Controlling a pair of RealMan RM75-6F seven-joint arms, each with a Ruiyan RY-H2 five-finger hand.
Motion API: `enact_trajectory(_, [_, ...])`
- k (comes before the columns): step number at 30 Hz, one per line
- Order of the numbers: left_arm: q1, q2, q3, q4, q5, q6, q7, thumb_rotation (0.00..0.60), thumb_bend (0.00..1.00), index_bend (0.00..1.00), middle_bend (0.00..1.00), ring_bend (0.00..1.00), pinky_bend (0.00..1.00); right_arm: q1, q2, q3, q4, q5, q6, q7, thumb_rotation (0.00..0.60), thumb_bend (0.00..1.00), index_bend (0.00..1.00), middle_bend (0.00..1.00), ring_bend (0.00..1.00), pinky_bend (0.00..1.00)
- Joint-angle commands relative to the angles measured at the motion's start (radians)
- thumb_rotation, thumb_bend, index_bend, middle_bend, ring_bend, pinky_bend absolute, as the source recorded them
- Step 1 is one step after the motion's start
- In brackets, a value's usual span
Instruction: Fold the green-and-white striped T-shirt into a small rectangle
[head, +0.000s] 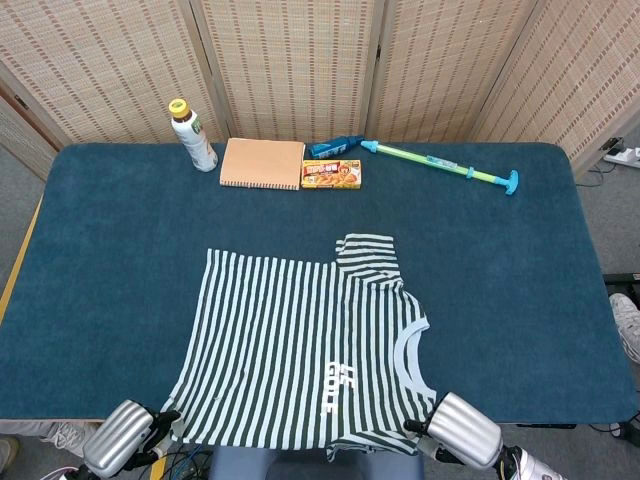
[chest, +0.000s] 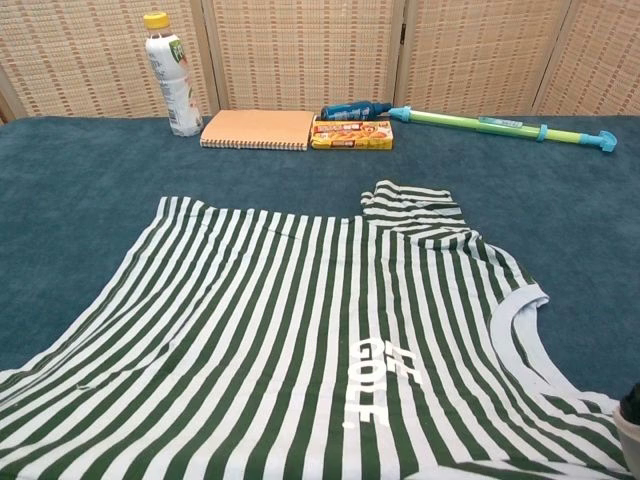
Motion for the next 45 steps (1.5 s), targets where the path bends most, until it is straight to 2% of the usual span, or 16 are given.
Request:
enact_trajectory(1, [0.009, 0.005, 0.015, 0.003, 0.021, 0.003, 0.001, 0.600, 0.55, 0.65, 0.92, 0.87, 0.98, -0.001, 0.011, -0.012, 0.004, -0.010, 0.005, 0.017, 0.600, 0.56, 0.74, 1.00, 1.00, 1.00])
enact_trajectory(13, [0.026, 0.023, 0.054, -0.005, 0.093, 0.001, 0.003, 0.600, 0.55, 0.65, 0.92, 0.87, 0.98, 0.007, 0.047, -0.046, 0.024, -0.062, 0.032, 0.080, 0.600, 0.57, 0.74, 1.00, 1.00, 1.00])
enact_trajectory(19, [0.017, 0.023, 0.040, -0.013, 0.085, -0.024, 0.010, 0.600, 0.55, 0.65, 0.92, 0.87, 0.98, 0.004, 0.045, -0.038, 0.024, -0.056, 0.041, 0.096, 0.600, 0.57, 0.75, 1.00, 1.00, 1.00])
enact_trajectory(24, [-0.023, 0.027, -0.011, -0.039, 0.027, -0.077, -0.009, 0.600, 0.55, 0.65, 0.92, 0.87, 0.98, 0.000, 0.039, -0.010, -0.010, -0.003, 0.025, 0.101, 0.600, 0.57, 0.75, 1.00, 1.00, 1.00])
enact_trajectory(36, [-0.202, 0.034, -0.217, -0.117, -0.200, -0.315, 0.044, 0.600, 0.55, 0.64, 0.92, 0.87, 0.98, 0.019, 0.016, 0.093, -0.130, 0.162, -0.101, 0.023, 0.600, 0.57, 0.75, 1.00, 1.00, 1.00])
enact_trajectory(45, [-0.321, -0.017, -0.337, -0.071, -0.402, -0.504, 0.069, 0.600, 0.55, 0.64, 0.92, 0.87, 0.98, 0.023, -0.054, 0.214, -0.131, 0.302, -0.144, -0.087, 0.600, 0.58, 0.75, 1.00, 1.00, 1.00])
